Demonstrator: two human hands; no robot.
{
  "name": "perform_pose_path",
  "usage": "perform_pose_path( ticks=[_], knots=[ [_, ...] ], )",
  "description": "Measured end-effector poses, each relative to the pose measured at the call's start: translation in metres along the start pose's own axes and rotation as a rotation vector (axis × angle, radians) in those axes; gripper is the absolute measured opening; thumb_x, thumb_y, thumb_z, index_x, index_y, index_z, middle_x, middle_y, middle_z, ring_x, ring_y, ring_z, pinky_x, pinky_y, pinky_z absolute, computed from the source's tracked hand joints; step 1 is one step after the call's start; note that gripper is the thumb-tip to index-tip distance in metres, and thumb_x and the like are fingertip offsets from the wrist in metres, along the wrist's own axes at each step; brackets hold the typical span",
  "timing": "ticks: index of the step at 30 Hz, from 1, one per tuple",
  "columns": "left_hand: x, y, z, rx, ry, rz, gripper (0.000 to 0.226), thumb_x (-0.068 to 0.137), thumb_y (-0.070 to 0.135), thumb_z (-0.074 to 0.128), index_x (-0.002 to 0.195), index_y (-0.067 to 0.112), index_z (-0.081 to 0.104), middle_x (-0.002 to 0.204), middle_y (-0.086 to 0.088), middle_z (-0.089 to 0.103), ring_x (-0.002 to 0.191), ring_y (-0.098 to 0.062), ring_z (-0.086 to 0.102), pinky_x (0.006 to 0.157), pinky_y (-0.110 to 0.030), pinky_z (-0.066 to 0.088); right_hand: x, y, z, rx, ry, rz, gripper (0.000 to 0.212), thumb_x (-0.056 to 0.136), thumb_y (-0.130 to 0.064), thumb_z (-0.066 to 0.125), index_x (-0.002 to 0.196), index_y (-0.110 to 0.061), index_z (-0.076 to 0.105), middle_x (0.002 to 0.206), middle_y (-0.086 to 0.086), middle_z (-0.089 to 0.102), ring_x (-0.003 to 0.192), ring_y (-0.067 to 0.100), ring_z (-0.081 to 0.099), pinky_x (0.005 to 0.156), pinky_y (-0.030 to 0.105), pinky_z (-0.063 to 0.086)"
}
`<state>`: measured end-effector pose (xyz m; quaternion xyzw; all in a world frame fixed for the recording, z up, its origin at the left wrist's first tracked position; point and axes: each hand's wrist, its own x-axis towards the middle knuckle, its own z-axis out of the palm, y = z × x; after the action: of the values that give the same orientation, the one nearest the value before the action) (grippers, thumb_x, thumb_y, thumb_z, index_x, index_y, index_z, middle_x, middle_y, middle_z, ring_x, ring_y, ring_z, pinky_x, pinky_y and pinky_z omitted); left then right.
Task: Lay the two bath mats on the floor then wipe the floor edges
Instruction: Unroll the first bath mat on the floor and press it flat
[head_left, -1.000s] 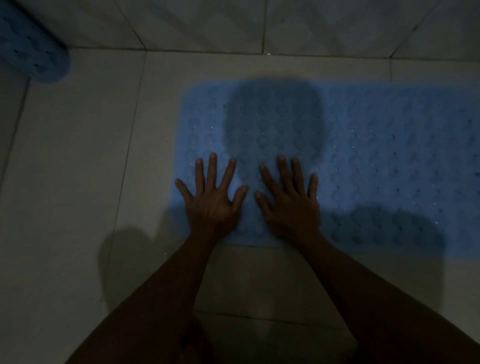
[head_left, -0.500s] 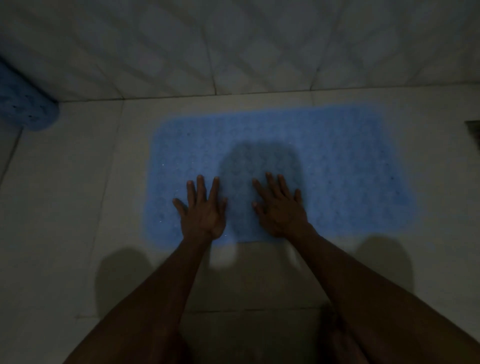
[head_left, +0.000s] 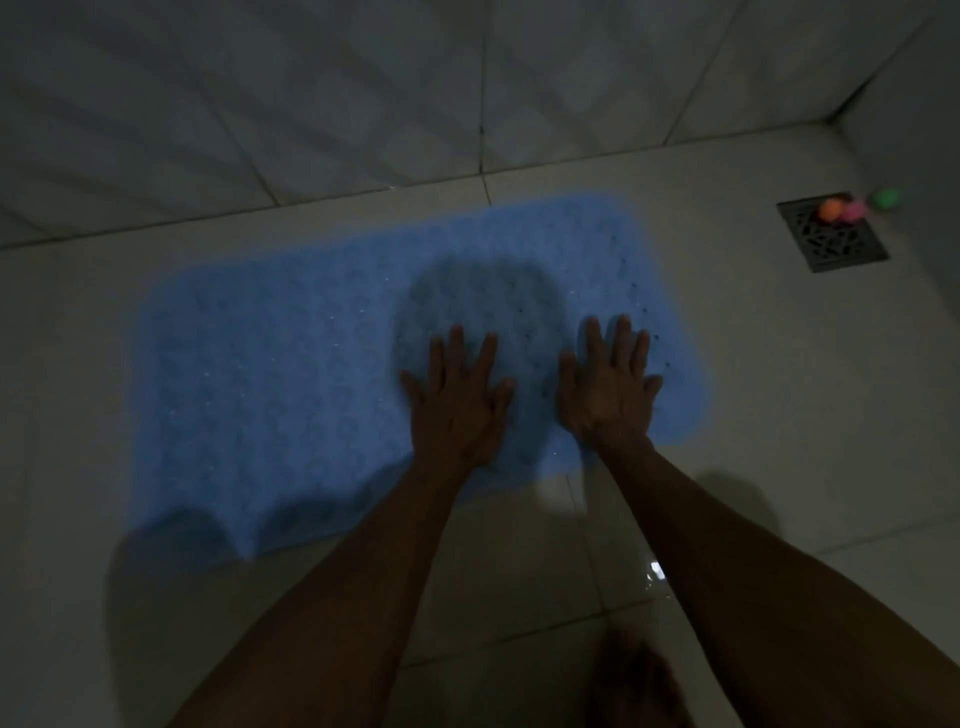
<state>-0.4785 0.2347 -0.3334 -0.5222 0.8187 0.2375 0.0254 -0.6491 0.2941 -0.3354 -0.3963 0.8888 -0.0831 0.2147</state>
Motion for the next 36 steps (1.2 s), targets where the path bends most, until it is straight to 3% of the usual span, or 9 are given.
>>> perform_pose_path(
  ticks=[5,9,13,23,29,31,33,34,36],
  knots=[
    [0.036,0.011,0.022,0.146,0.035,0.051,0.067,0.099,0.068,0.016,0.158,0.044,-0.003,0.170,0.001,-0.010,0.155,-0.029,-0.015,0.115,-0.074,-0.003,0.026,0.017,0.013,-0.087,0.053,-0.079,0.065,0.100,-0.065,0.017,0.157,-0.042,-0.003,0.167,-0.005,-0.013,0.153,0.025,-0.019,0.119,0.063,-0.009],
    [0.032,0.008,0.035,0.250,0.169,0.111,0.067,0.100,0.068,0.025,0.159,0.040,0.015,0.170,-0.003,0.008,0.156,-0.033,0.000,0.114,-0.074,0.005,0.023,0.022,0.024,-0.074,0.087,-0.081,0.065,0.100,-0.066,0.020,0.157,-0.043,-0.002,0.168,-0.006,-0.009,0.154,0.024,-0.016,0.120,0.061,-0.006],
    [0.035,0.008,0.031,0.247,0.081,0.092,0.069,0.098,0.071,0.021,0.159,0.044,0.002,0.170,-0.001,-0.005,0.155,-0.032,-0.011,0.114,-0.075,0.002,0.019,0.019,0.031,-0.133,0.243,-0.061,0.065,0.100,-0.063,0.026,0.158,-0.038,0.011,0.168,-0.002,0.007,0.155,0.027,0.000,0.120,0.063,0.006],
    [0.035,0.011,0.025,0.270,0.040,0.068,0.070,0.096,0.071,0.022,0.159,0.044,0.005,0.170,-0.001,-0.007,0.155,-0.033,-0.011,0.113,-0.075,0.003,0.022,0.016,0.023,-0.137,0.134,-0.047,0.066,0.100,-0.062,0.027,0.158,-0.038,0.006,0.168,-0.005,-0.002,0.155,0.023,-0.008,0.119,0.064,0.003],
    [0.037,0.012,0.022,0.259,0.012,0.059,0.070,0.095,0.075,0.021,0.157,0.048,0.003,0.170,0.003,-0.009,0.155,-0.030,-0.015,0.114,-0.074,0.002,0.023,0.015,0.024,-0.110,0.184,-0.056,0.064,0.098,-0.062,0.035,0.156,-0.039,0.022,0.168,-0.003,0.012,0.155,0.026,0.005,0.117,0.065,0.011],
    [0.040,0.012,0.018,0.234,0.026,0.070,0.069,0.093,0.075,0.026,0.156,0.048,0.017,0.170,0.001,0.006,0.156,-0.032,-0.002,0.114,-0.074,0.003,0.028,0.011,0.023,-0.083,0.298,-0.055,0.059,0.094,-0.057,0.047,0.148,-0.032,0.046,0.161,0.006,0.034,0.150,0.032,0.026,0.114,0.066,0.019],
    [0.053,0.008,0.008,0.209,0.115,0.107,0.067,0.093,0.071,0.032,0.152,0.042,0.037,0.162,-0.004,0.032,0.150,-0.036,0.025,0.114,-0.073,0.010,0.041,-0.003,0.019,-0.033,0.383,-0.027,0.053,0.090,-0.052,0.054,0.136,-0.027,0.059,0.151,0.009,0.047,0.142,0.033,0.039,0.113,0.064,0.020],
    [0.067,0.004,0.001,0.189,0.155,0.110,0.066,0.094,0.069,0.031,0.152,0.039,0.038,0.160,-0.006,0.035,0.147,-0.036,0.029,0.115,-0.072,0.011,0.051,-0.013,0.016,-0.001,0.375,-0.032,0.054,0.089,-0.051,0.055,0.138,-0.028,0.057,0.152,0.009,0.046,0.142,0.033,0.038,0.115,0.063,0.017],
    [0.102,-0.001,-0.012,0.157,0.149,0.077,0.065,0.096,0.067,0.025,0.155,0.041,0.027,0.166,-0.004,0.022,0.152,-0.033,0.016,0.117,-0.071,0.004,0.077,-0.034,0.009,0.033,0.315,-0.095,0.061,0.092,-0.050,0.050,0.149,-0.033,0.041,0.160,0.006,0.033,0.148,0.031,0.027,0.117,0.062,0.008]
  ],
)
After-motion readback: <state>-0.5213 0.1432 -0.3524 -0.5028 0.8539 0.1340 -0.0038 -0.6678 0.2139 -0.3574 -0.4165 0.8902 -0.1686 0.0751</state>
